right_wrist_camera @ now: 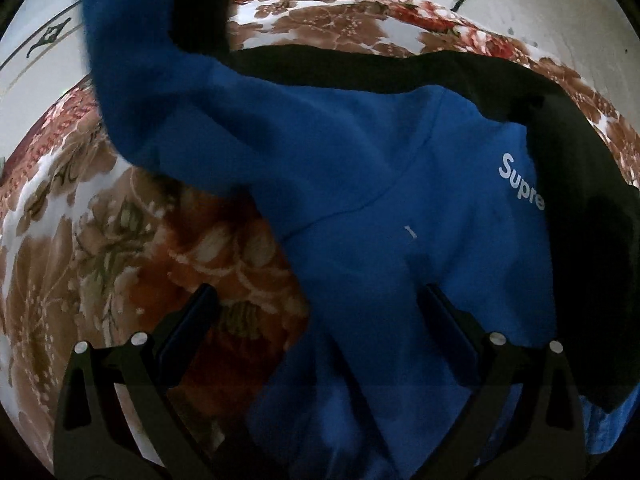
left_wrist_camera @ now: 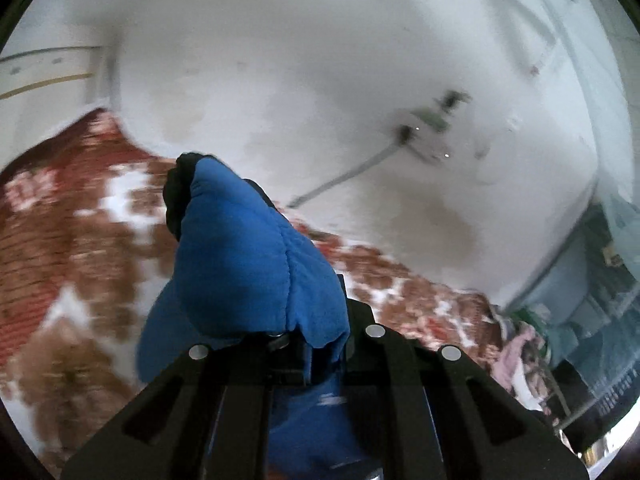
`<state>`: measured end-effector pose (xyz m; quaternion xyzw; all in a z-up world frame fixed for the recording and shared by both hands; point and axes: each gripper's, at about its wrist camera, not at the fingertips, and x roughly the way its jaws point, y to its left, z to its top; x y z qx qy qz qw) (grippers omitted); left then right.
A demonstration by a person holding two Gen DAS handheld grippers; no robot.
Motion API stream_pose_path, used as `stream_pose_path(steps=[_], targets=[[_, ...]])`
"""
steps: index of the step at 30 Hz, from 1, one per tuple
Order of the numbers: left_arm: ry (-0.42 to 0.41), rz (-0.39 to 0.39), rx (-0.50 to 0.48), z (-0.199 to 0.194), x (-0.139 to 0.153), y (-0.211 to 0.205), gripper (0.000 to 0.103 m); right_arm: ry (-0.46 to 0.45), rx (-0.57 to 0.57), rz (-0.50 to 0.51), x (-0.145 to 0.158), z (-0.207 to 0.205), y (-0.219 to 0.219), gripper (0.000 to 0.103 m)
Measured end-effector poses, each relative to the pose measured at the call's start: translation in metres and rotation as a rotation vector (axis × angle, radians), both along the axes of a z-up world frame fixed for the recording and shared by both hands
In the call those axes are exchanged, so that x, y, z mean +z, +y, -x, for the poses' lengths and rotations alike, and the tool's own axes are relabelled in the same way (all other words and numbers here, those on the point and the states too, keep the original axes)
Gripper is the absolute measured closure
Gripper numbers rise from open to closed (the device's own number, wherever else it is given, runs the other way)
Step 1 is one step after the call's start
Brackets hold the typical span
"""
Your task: Fold large clothes
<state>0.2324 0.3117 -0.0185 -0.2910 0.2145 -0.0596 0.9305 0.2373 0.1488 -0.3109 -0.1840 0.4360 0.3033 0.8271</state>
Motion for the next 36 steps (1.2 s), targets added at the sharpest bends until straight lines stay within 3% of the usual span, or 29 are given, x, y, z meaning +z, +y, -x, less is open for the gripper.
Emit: stream_pose_path(steps=[6,13,20,26,30,34,36], targets=[[-0.025,-0.005,-0.117,-0.049,0.02,-0.114,0.096,0.007,0.067,0.006,0.002,0.007,-0.006,0.004],[0.029,-0.053,-0.235,-0.103,0.005,-0.247,0.096,-0.029,0.141,0.033,0.0,0.022,-0.018,0.004],[0.144,-0.058,-0.37,-0.144,-0.046,-0.375,0.096,-0.043,0.132,0.025,-0.003,0.025,-0.022,0.004],[0.187,-0.304,-0.494,-0.158,-0.102,-0.485,0.096,-0.046,0.108,0.02,-0.008,0.025,-0.019,0.004],[0.25,-0.373,-0.526,-0.175,-0.14,-0.517,0.096,-0.048,0.113,-0.019,-0.01,0.024,-0.024,0.004],[0.35,-0.385,-0.523,-0.189,-0.18,-0.529,0.095,-0.043,0.115,-0.032,-0.01,0.024,-0.026,0.004],[0.375,-0.451,-0.519,-0.188,-0.197,-0.535,0.095,-0.041,0.117,-0.038,-0.01,0.024,-0.027,0.004]])
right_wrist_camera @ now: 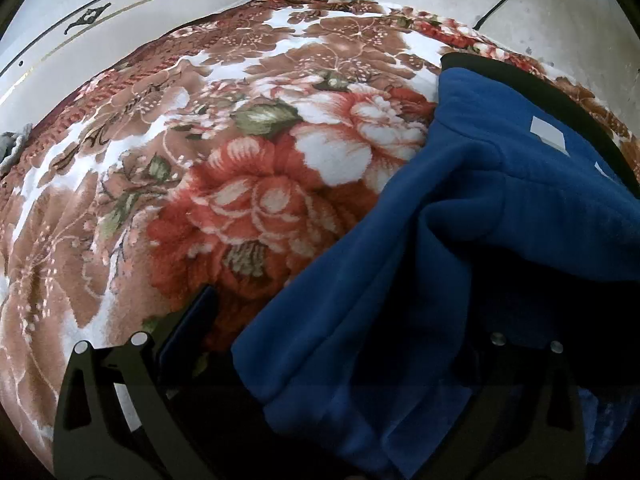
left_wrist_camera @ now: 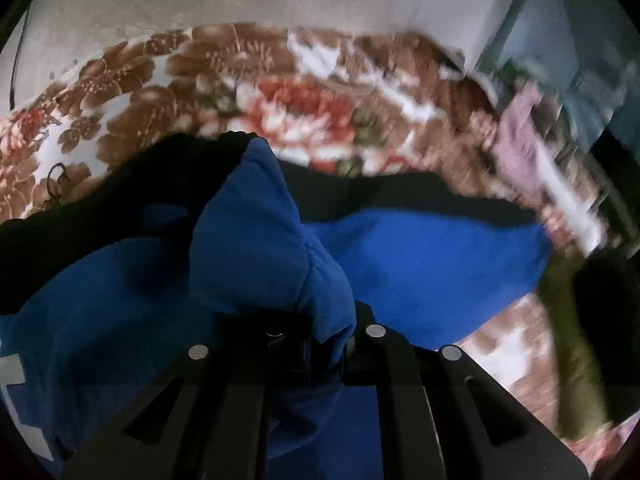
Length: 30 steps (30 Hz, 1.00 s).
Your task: Fold large clothes
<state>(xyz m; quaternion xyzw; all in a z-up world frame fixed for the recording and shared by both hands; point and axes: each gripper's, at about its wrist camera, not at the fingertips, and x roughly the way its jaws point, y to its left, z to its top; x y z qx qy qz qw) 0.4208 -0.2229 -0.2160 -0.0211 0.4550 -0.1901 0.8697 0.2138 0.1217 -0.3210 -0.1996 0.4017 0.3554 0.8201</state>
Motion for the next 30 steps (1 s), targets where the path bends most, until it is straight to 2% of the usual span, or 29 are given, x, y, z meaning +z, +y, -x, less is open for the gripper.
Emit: stream_pose_path(steps=[2,3,4,6,8,10,15,19,22,25,28,30], targets=[[-0.003,-0.086,-0.025,0.005,-0.016,-0.009,0.091,0.006,0.003,-0.012,0.0,0.0,0.0,0.004],[0.0,-0.118,-0.038,0.007,-0.022,-0.013,0.084,0.009,0.005,-0.019,0.0,0.0,-0.001,0.004],[0.013,-0.168,-0.061,0.01,-0.032,-0.02,0.06,0.013,0.007,-0.025,0.001,0.0,-0.001,0.004],[0.04,-0.201,-0.084,0.014,-0.042,-0.026,0.028,0.024,0.012,-0.039,0.002,-0.001,-0.002,0.004],[0.057,-0.21,-0.099,0.019,-0.042,-0.027,0.027,0.047,0.024,-0.07,0.006,-0.002,-0.009,0.004],[0.058,-0.196,-0.095,0.026,-0.034,-0.023,0.009,0.064,0.037,-0.091,0.012,-0.001,-0.016,0.004],[0.111,-0.173,-0.051,0.055,-0.016,-0.015,0.007,-0.043,0.072,-0.086,0.044,0.02,-0.027,0.004],[0.057,-0.171,-0.057,0.084,0.022,-0.011,0.007,-0.114,0.063,-0.045,0.071,0.029,-0.033,0.004],[0.011,-0.149,-0.044,0.094,0.068,0.002,0.006,-0.143,0.041,-0.015,0.081,0.023,-0.04,0.004],[0.022,-0.112,-0.082,0.09,0.108,0.012,0.005,-0.133,0.008,0.054,0.079,0.009,-0.058,0.004],[-0.041,-0.175,-0.158,0.085,0.16,0.03,0.005,-0.118,-0.039,0.08,0.084,-0.007,-0.085,0.004],[-0.071,-0.213,-0.166,0.08,0.18,0.046,0.005,-0.138,-0.068,0.067,0.093,-0.016,-0.105,0.004]])
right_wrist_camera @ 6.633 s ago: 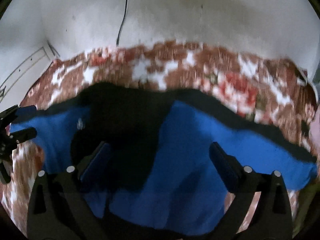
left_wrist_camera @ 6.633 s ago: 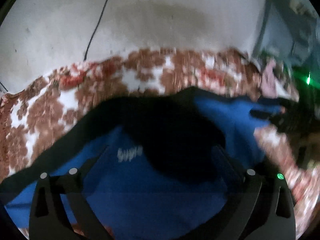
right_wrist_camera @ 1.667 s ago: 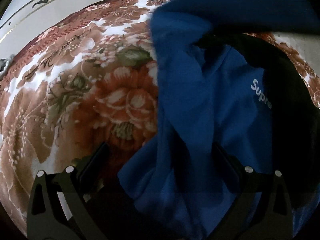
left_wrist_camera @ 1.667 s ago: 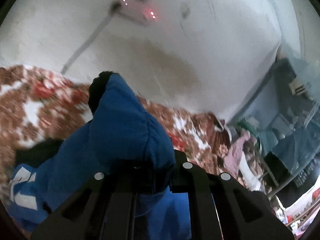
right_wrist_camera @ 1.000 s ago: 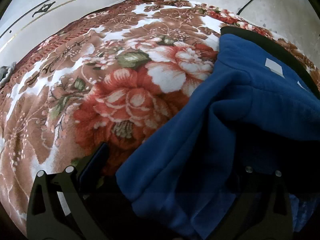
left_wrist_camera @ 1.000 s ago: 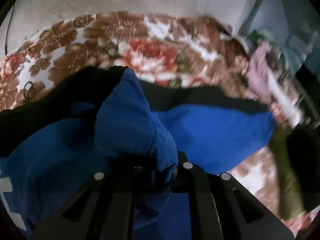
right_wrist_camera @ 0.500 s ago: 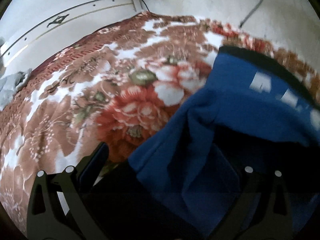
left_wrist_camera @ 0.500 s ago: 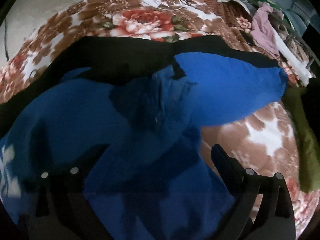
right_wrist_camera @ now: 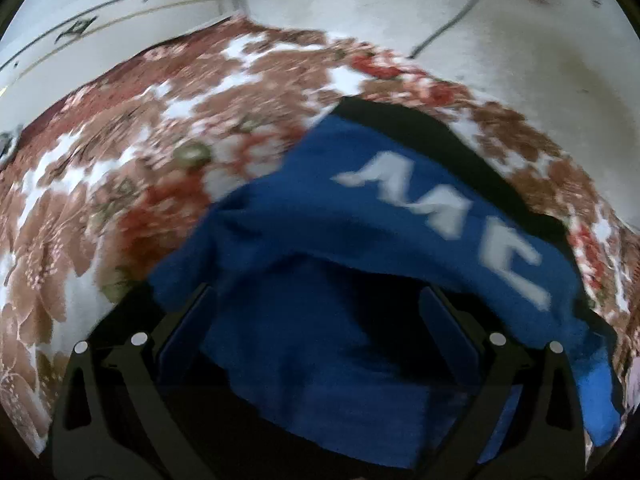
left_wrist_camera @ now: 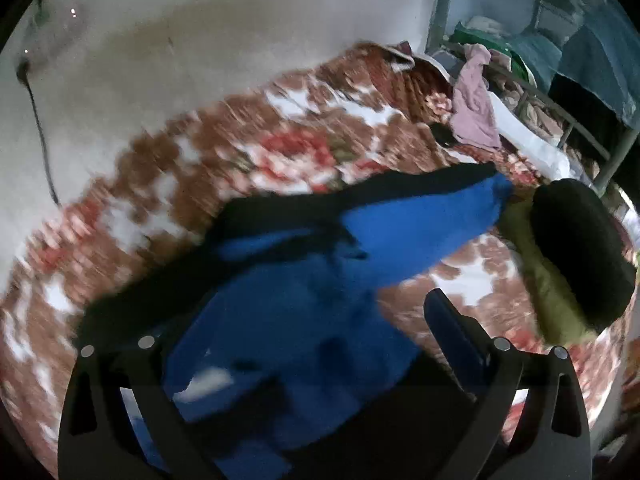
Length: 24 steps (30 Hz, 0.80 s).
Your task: Fold large clothes
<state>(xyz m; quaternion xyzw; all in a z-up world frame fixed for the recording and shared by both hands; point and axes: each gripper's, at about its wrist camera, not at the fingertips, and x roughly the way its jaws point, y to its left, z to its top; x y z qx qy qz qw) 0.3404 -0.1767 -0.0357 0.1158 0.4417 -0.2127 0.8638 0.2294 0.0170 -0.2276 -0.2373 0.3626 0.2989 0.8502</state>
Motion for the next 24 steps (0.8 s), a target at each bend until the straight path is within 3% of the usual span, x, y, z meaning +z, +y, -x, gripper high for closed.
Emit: stream_pose_path(steps=[4,8,10,13,17,24], targets=[[-0.04,-0.018,0.061,-0.017,0.037,0.068,0.005,0.012,-0.047,-0.009,0.011,-0.024,-0.047,0.004],[-0.079,-0.045,0.136,-0.022,0.035,0.137,0.005,0.05,-0.144,-0.057,0.024,-0.069,-0.113,0.004],[-0.06,-0.066,0.183,-0.024,0.017,0.165,0.005,0.085,-0.202,-0.081,0.028,-0.094,-0.139,0.004],[0.02,-0.065,0.266,-0.031,-0.038,0.202,0.005,0.081,-0.259,-0.1,0.03,-0.13,-0.167,0.004],[0.072,-0.039,0.307,-0.041,-0.1,0.223,0.005,0.124,-0.322,-0.148,0.021,-0.172,-0.185,0.004],[0.13,0.025,0.366,-0.045,-0.177,0.241,0.005,0.186,-0.385,-0.167,-0.017,-0.209,-0.218,0.004]])
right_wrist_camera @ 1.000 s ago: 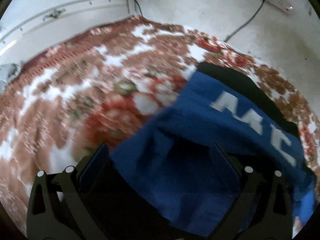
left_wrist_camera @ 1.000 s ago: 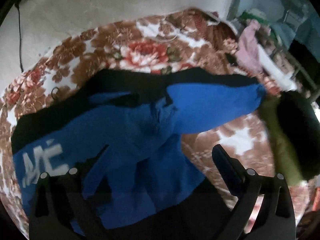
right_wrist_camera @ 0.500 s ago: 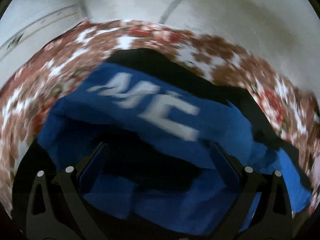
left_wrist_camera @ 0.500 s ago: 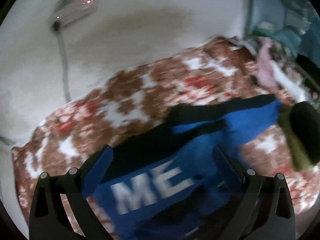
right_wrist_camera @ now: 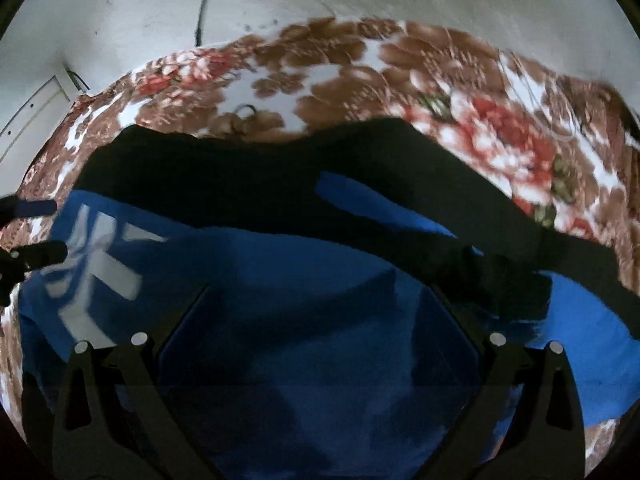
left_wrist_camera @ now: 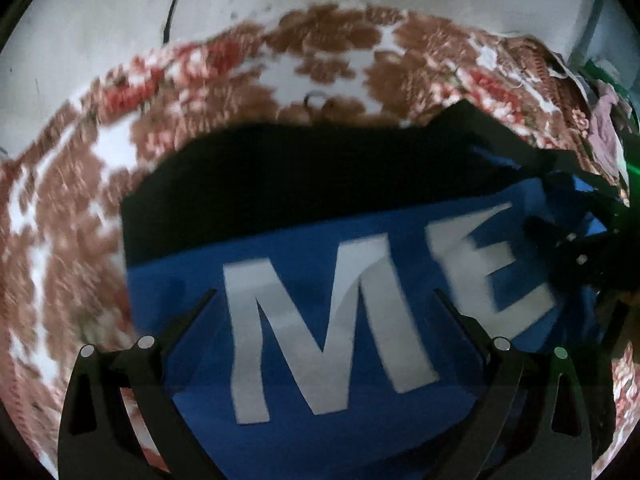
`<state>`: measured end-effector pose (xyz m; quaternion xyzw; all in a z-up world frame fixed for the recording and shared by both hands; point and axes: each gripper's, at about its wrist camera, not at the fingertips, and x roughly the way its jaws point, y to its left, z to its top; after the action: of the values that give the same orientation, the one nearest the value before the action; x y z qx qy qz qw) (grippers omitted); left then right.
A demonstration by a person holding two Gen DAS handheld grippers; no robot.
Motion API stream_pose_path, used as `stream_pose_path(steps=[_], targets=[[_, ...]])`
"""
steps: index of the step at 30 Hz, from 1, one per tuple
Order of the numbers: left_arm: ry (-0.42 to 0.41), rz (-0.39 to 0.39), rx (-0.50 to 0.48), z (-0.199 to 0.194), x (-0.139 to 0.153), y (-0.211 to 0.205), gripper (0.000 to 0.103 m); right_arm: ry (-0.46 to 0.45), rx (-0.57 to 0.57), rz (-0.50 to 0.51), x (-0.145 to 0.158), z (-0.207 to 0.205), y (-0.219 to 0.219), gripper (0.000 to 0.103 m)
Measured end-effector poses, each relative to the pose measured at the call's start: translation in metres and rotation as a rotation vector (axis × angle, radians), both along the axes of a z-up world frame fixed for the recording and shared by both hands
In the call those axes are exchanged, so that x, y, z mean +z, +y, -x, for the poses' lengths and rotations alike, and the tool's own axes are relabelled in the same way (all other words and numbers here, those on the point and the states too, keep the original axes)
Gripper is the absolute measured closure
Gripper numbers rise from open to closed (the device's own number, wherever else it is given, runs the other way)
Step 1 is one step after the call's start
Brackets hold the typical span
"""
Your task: Fold large clothes
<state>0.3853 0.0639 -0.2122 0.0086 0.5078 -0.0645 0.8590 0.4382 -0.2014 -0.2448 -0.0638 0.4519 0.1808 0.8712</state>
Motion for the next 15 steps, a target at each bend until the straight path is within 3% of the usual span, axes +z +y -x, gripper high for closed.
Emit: stream_pose_path(steps=[7,11,15], targets=[[0.038,0.044,0.044,0.008,-0.033,0.022,0.005,0.053,-0.001,0.007,-0.029,-0.005,-0.057,0.005],[0.058,-0.009,0.063,0.015,-0.037,0.042,0.005,0.008,0.073,0.019,-0.025,0.004,-0.075,0.005],[0.079,-0.059,0.095,0.022,-0.027,0.056,0.005,0.018,-0.011,-0.027,-0.015,0.002,-0.112,0.005]])
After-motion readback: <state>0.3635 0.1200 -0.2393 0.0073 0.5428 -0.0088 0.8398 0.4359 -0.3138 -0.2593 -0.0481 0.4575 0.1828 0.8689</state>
